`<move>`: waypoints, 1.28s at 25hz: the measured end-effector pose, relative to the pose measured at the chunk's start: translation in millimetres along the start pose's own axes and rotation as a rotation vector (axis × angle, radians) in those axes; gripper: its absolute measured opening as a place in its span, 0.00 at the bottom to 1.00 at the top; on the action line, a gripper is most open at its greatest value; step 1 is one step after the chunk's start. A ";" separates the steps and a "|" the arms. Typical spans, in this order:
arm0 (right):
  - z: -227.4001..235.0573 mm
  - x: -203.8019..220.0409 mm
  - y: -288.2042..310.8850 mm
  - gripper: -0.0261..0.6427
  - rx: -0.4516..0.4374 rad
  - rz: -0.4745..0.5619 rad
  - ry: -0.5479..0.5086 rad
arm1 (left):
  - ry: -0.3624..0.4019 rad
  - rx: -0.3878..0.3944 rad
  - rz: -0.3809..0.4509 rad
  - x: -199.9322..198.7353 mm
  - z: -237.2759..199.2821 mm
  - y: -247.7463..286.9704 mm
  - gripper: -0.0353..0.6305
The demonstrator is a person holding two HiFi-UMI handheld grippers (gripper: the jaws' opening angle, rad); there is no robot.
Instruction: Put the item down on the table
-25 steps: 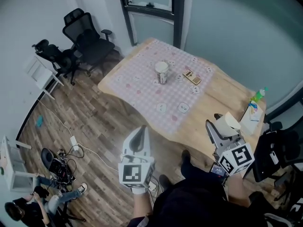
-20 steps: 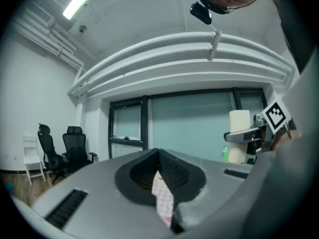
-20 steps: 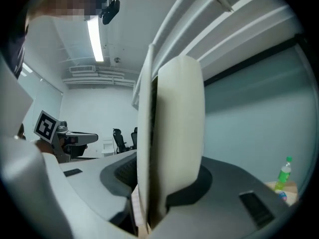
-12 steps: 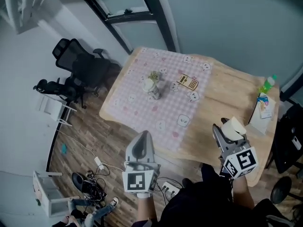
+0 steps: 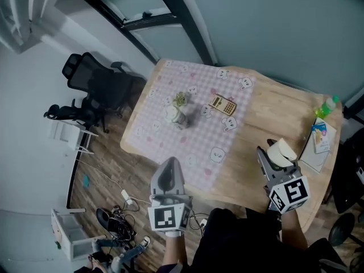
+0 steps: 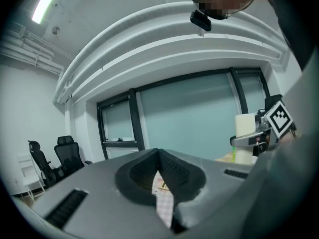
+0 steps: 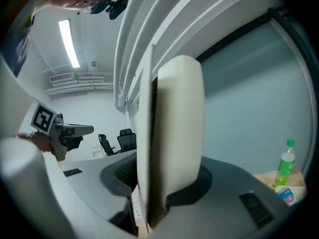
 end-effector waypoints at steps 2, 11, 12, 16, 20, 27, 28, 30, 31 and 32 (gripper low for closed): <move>5.6 -3.0 6.3 0.27 0.010 -0.002 -0.021 | -0.013 0.001 -0.009 1.3 -1.4 5.6 0.05; -3.6 -28.4 38.3 0.27 0.086 0.006 -0.115 | -0.129 0.032 0.044 24.5 -45.6 26.4 0.05; -5.6 -29.1 42.0 0.27 0.087 -0.002 -0.125 | -0.146 0.027 0.044 28.6 -51.0 26.8 0.05; -11.9 -26.4 57.8 0.27 0.080 -0.032 -0.152 | -0.170 0.017 0.041 47.3 -66.7 25.5 0.05; -12.3 -16.3 76.3 0.27 0.068 -0.050 -0.158 | -0.176 0.012 0.027 56.6 -74.2 28.8 0.05; 10.4 54.1 136.0 0.27 0.068 -0.107 -0.152 | -0.199 -0.017 -0.013 59.8 -82.6 21.1 0.05; 16.3 70.6 149.1 0.27 0.068 -0.117 -0.134 | -0.202 -0.020 -0.026 62.3 -83.0 20.2 0.05; 29.8 112.2 177.7 0.27 0.079 -0.162 -0.085 | -0.203 -0.011 -0.039 67.0 -82.0 17.4 0.05; 37.1 134.8 191.9 0.27 0.090 -0.195 -0.060 | -0.199 -0.003 -0.045 68.5 -80.6 16.4 0.05; 44.5 156.3 204.9 0.27 0.102 -0.225 -0.033 | -0.191 0.003 -0.059 70.4 -79.5 15.8 0.05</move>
Point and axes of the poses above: the fingertips, and each gripper's own axes: y forward along the fingers, z to its right, x out of its underside, the point moved 3 cm from there along -y, backward along the fingers, and after that the axes turned 1 degree about -x, right-handed, at the moved point
